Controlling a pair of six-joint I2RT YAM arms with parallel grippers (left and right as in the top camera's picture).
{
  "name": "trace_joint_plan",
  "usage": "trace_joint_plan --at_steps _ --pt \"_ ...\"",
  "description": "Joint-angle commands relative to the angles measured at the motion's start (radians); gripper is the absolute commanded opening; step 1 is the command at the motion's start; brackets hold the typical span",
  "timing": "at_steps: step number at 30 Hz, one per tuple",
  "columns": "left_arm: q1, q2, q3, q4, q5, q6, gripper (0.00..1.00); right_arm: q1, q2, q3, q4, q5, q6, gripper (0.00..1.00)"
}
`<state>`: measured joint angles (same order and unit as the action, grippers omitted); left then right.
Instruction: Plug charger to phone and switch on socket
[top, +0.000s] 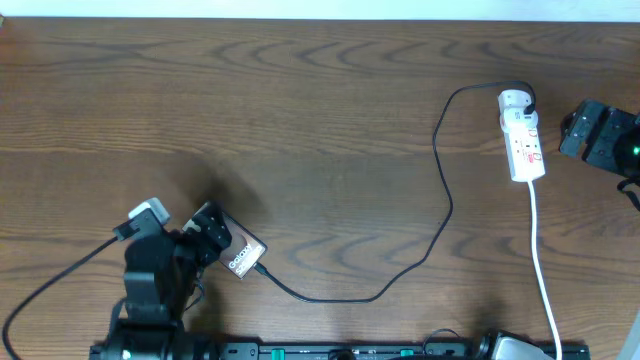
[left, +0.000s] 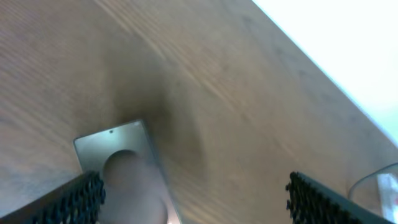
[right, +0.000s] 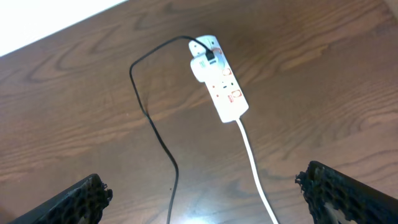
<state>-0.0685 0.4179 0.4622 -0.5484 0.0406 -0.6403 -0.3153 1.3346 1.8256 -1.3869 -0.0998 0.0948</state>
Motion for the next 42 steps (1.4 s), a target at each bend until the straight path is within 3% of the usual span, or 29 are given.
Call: trace_joint_plan --at_steps 1,6,9,18,29,33,38,42 --pt "-0.003 -0.145 -0.148 0.252 -0.031 -0.034 0.92 0.001 -0.001 0.007 0.002 0.004 0.005 0.99" --pt "0.0 -0.257 -0.311 0.631 -0.09 -0.034 0.92 0.001 -0.001 0.007 0.002 0.004 0.005 0.99" --pt "0.006 -0.296 -0.357 0.71 -0.174 -0.034 0.92 0.001 -0.001 0.007 0.002 0.004 0.005 0.99" --pt "0.04 -0.416 -0.406 0.69 -0.37 -0.026 0.92 0.001 -0.001 0.007 0.002 0.004 0.005 0.99" --pt "0.04 -0.417 -0.458 0.497 -0.393 -0.022 0.92 0.001 -0.001 0.007 0.002 0.004 0.005 0.99" --pt "0.04 -0.417 -0.458 0.5 -0.388 0.014 0.92 0.001 -0.001 0.007 0.002 0.004 0.005 0.99" --pt "0.04 -0.417 -0.457 0.488 -0.252 0.226 0.92 0.001 -0.001 0.007 0.002 0.004 0.005 0.99" --pt "0.04 -0.417 -0.457 0.481 -0.181 0.296 0.92 0.001 -0.001 0.007 0.002 0.004 0.005 0.99"
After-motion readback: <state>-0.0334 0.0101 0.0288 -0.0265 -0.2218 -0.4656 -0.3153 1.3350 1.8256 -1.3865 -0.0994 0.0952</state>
